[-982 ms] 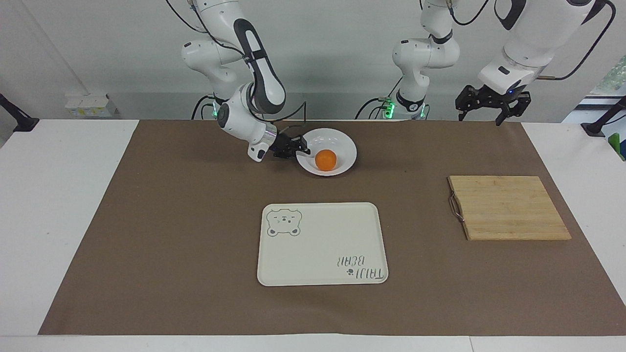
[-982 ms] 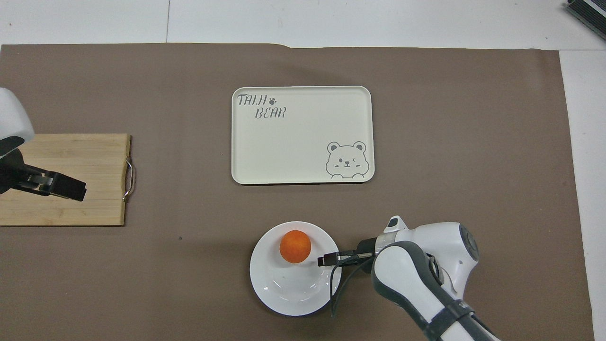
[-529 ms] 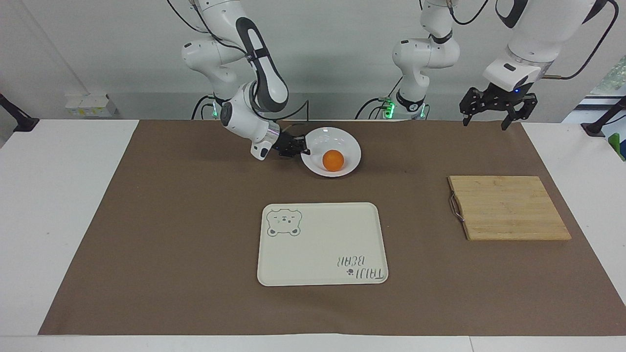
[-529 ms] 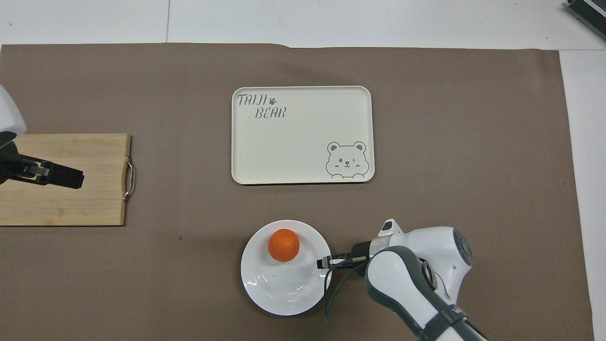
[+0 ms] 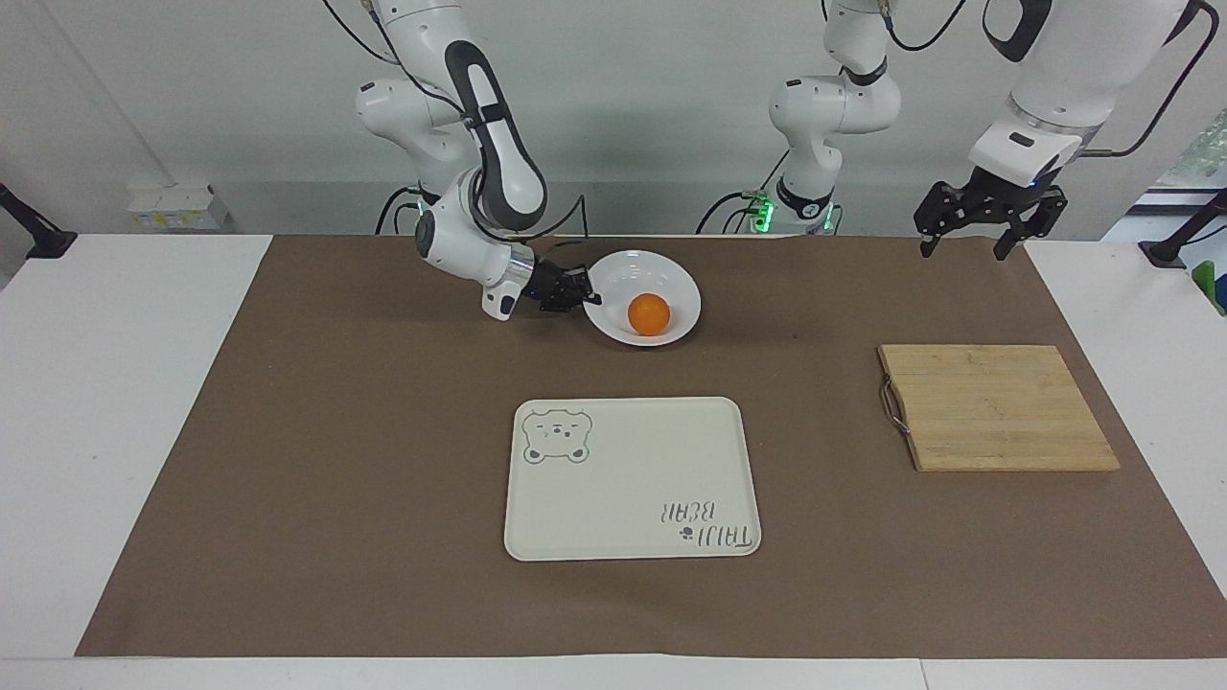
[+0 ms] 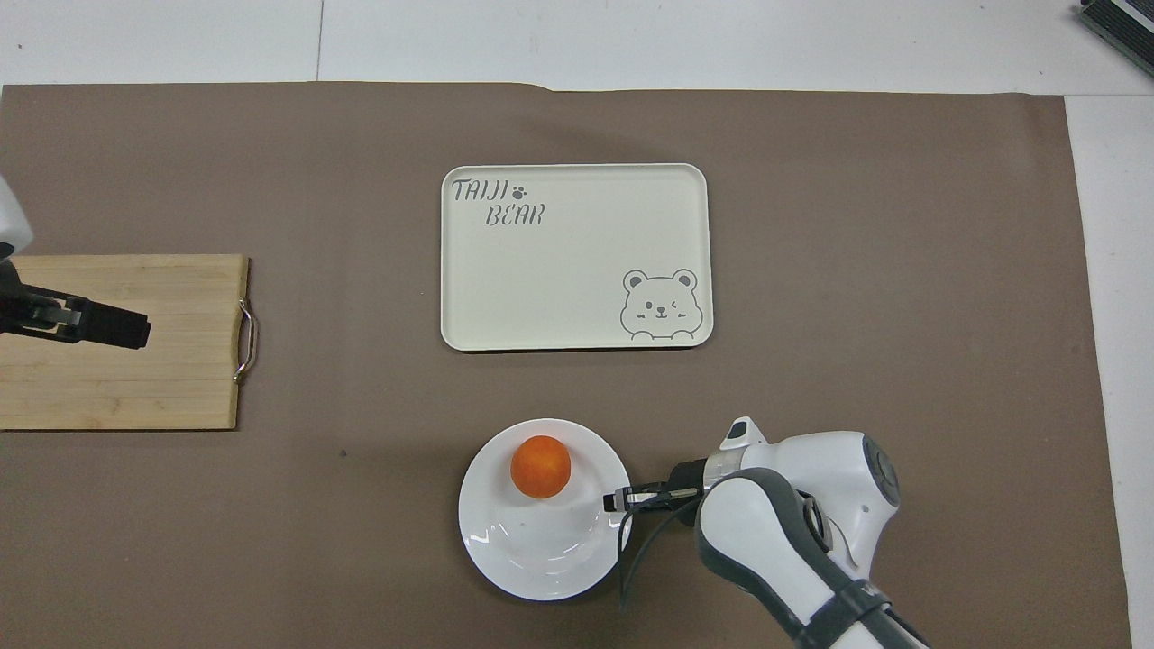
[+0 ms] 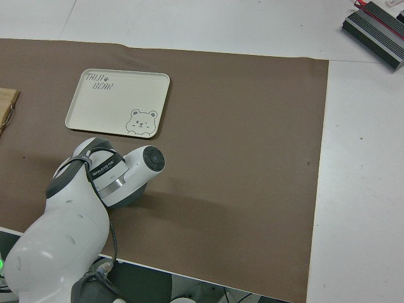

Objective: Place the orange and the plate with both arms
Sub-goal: 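Slide the plate with the right gripper onto the bear tray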

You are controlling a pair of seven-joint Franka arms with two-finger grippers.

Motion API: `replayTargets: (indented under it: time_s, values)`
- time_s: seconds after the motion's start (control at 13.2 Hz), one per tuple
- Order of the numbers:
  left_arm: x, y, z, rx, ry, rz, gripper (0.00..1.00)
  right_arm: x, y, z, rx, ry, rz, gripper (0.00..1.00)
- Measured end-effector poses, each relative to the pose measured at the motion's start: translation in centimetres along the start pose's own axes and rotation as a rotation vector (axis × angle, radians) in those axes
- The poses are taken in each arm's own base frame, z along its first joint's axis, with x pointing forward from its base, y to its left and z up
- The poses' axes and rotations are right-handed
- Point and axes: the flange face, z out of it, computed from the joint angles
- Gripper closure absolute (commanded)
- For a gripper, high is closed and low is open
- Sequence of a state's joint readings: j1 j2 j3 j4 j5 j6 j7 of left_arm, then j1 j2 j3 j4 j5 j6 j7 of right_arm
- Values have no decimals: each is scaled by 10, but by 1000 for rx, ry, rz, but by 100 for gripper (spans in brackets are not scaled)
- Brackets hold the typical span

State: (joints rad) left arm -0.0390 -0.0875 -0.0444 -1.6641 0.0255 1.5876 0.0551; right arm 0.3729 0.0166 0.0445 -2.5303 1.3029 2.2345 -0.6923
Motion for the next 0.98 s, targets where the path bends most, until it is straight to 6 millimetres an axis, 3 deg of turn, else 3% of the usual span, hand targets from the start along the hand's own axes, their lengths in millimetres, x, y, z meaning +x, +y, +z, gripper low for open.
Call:
replayTargets:
  time_s: [0.45,0.68,0.98]
  values:
    - [0,0,-1,0,4,-2,0,19,1,-22,94,67,36,100]
    - [1,0,-11,-1,28,-5,0,50,6,-51,131,129,65,100]
    - [2,0,-14,-1,36,-6,0,98,-2,-65,148,182,155,100]
